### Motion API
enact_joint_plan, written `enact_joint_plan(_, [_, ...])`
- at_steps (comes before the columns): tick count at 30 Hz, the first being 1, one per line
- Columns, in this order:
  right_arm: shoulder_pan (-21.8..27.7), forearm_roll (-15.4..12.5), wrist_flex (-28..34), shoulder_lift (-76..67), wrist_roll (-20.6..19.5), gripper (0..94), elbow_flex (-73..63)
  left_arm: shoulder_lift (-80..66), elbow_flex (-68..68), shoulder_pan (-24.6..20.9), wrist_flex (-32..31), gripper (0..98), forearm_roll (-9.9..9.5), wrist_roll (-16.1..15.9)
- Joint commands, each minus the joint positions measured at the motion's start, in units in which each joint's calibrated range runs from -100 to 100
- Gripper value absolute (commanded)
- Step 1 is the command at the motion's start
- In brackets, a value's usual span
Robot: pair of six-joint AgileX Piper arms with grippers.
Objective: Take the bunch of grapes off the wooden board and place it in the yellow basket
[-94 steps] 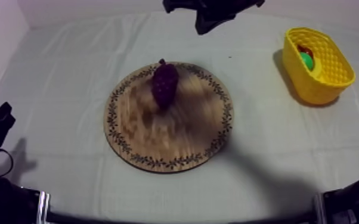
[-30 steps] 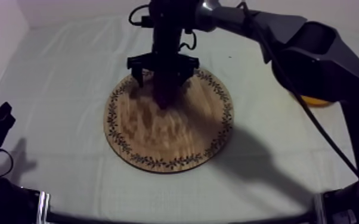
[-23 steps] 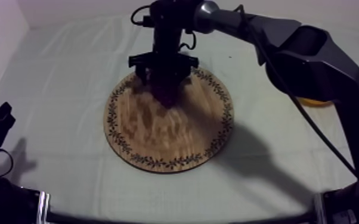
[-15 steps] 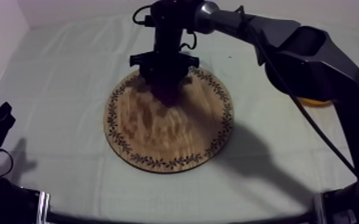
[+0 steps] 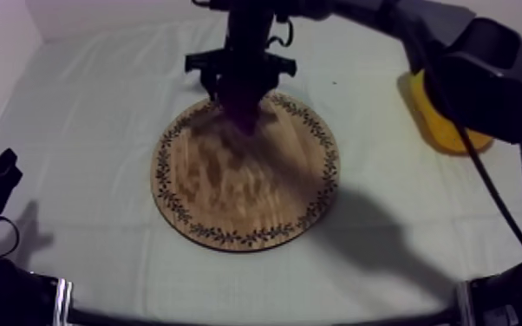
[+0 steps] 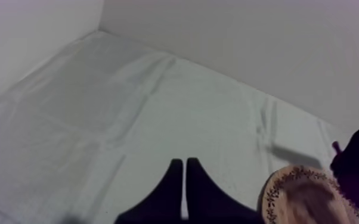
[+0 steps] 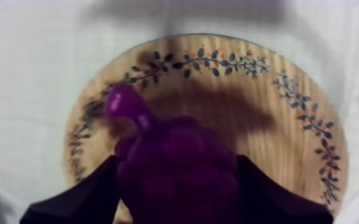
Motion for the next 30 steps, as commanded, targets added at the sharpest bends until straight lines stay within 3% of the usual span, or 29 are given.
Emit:
enact_joint_plan(1, [0.2, 0.2, 0.7, -4.7, 0.4, 34.5, 0.2, 0.0, 0.0, 0.0, 0.0, 0.0, -0.02, 0.0])
enact_joint_plan(12, [0.6, 1.6, 5.7, -17.0, 1.8, 36.2, 3.2, 0.0, 0.0, 0.0, 0.0, 0.0, -0.02, 0.0])
enact_joint_plan(22, [1.5, 2.1, 5.9, -22.9, 2.3, 36.2, 9.5, 0.0, 0.0, 0.0, 0.0, 0.0, -0.02, 0.0])
enact_joint_plan(30, [5.5, 2.0, 5.0, -27.3, 3.5, 36.7, 17.6, 0.0, 0.0, 0.0, 0.0, 0.0, -0.02, 0.0])
